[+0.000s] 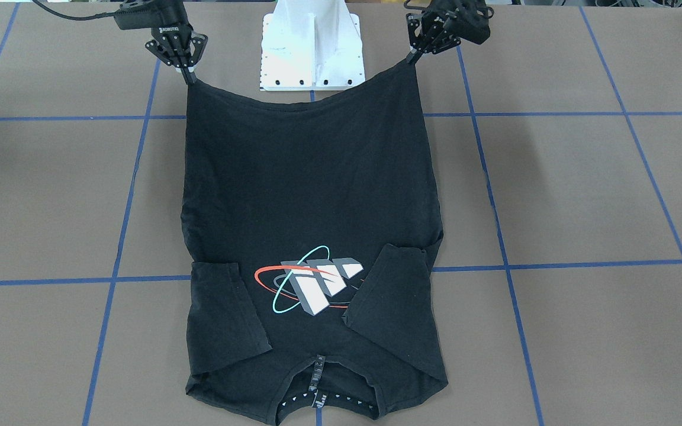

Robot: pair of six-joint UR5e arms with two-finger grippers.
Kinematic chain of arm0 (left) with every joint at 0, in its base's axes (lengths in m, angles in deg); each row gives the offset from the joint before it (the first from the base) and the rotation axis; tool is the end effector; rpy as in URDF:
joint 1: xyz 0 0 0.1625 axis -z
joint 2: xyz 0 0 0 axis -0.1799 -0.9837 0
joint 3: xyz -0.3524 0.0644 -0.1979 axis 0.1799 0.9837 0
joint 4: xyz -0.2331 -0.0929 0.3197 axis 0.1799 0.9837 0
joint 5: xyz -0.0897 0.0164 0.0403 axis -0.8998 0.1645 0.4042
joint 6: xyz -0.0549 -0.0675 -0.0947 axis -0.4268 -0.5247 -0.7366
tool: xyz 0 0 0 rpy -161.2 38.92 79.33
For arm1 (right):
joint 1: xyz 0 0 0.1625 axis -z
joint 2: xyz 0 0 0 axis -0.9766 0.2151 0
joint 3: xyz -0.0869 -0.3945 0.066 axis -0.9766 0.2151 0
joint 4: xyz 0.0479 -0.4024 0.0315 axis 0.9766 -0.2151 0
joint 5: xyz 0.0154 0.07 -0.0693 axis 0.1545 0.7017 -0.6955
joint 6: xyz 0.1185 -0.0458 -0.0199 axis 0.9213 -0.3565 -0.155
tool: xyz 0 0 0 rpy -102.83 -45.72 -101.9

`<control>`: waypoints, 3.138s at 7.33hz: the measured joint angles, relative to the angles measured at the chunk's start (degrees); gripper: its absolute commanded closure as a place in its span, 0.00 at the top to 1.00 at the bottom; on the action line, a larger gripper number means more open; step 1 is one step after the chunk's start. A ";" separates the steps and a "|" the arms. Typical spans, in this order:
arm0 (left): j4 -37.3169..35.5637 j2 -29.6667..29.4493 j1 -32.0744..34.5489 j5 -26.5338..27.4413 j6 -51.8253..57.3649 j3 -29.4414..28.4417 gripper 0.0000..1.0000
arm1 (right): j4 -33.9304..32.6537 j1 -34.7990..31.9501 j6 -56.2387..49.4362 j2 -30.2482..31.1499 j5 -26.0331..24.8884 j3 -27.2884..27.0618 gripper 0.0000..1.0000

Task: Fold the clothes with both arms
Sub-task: 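Lift the hem with both grippers and carry it toward the collar, then lay the hem over the collar edge with both grippers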

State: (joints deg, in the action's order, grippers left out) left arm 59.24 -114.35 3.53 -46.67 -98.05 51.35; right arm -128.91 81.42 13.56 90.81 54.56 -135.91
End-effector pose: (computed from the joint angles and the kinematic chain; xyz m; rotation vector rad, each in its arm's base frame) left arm 0.3680 -0.2048 0.2660 0.0607 1.2051 0.0008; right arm -0.3868 -0.1580 0.3106 0.2475 -0.9424 0.3112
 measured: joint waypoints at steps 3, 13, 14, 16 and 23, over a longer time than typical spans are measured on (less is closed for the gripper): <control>-6.51 1.79 3.79 -7.17 4.25 8.70 0.00 | -10.99 4.62 -0.54 -0.10 5.86 -12.26 0.00; -11.68 -22.46 27.32 -8.97 22.31 -14.63 0.00 | -13.56 -14.38 -0.59 -12.83 5.24 -2.69 0.00; -11.63 -24.32 29.81 -9.00 24.03 -16.80 0.00 | -13.56 -17.28 -0.91 -14.52 5.41 -0.59 0.00; -11.37 -28.59 31.78 -7.32 25.04 -21.89 0.00 | -13.56 -23.60 -2.35 -18.54 7.49 2.61 0.00; 2.30 -32.44 31.90 -2.40 25.26 -42.44 0.00 | -12.88 -41.66 -8.30 -37.59 16.13 26.05 0.00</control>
State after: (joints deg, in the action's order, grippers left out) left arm 61.54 -146.79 35.43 -49.06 -72.79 8.90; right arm -141.79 39.76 5.25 53.21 70.70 -109.86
